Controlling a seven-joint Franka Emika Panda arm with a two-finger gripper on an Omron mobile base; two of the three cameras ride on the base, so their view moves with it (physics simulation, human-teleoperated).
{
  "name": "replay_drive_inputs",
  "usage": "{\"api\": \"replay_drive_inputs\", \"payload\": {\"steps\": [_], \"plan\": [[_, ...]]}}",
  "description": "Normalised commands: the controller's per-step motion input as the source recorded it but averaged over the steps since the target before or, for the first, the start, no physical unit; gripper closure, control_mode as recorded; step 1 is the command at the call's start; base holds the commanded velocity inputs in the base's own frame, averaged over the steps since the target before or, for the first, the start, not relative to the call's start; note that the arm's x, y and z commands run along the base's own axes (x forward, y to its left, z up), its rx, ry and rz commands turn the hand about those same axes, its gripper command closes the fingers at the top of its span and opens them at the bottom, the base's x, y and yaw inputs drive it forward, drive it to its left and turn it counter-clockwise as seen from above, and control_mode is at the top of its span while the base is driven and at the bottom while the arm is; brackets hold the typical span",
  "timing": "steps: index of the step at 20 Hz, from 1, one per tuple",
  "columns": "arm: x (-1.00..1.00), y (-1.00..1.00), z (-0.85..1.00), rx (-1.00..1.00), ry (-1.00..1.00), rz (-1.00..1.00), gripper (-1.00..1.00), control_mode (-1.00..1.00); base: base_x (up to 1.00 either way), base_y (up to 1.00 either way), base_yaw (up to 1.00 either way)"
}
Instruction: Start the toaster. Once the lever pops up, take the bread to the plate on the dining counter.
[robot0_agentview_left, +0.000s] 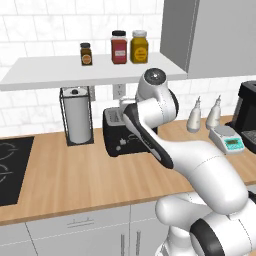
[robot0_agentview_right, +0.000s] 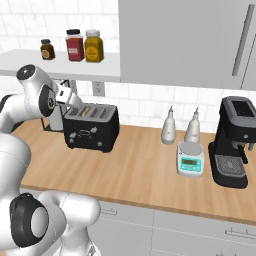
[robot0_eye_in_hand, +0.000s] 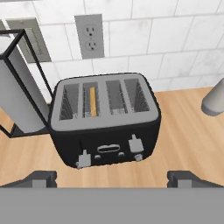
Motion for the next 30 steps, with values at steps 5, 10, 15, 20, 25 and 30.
{"api": "replay_drive_inputs", "payload": {"steps": [5, 10, 15, 20, 25, 30], "plan": [[0.00, 0.00, 0.00, 0.00, 0.00, 0.00, -1.00, -1.00, 0.00, 0.00, 0.00], [0.00, 0.00, 0.00, 0.00, 0.00, 0.00, -1.00, -1.00, 0.00, 0.00, 0.00], [0.00, 0.00, 0.00, 0.00, 0.00, 0.00, -1.00, -1.00, 0.00, 0.00, 0.00], [0.00, 0.00, 0.00, 0.00, 0.00, 0.00, -1.00, -1.00, 0.00, 0.00, 0.00], [0.00, 0.00, 0.00, 0.00, 0.00, 0.00, -1.00, -1.00, 0.00, 0.00, 0.00], [0.00, 0.00, 0.00, 0.00, 0.00, 0.00, -1.00, -1.00, 0.00, 0.00, 0.00]]}}
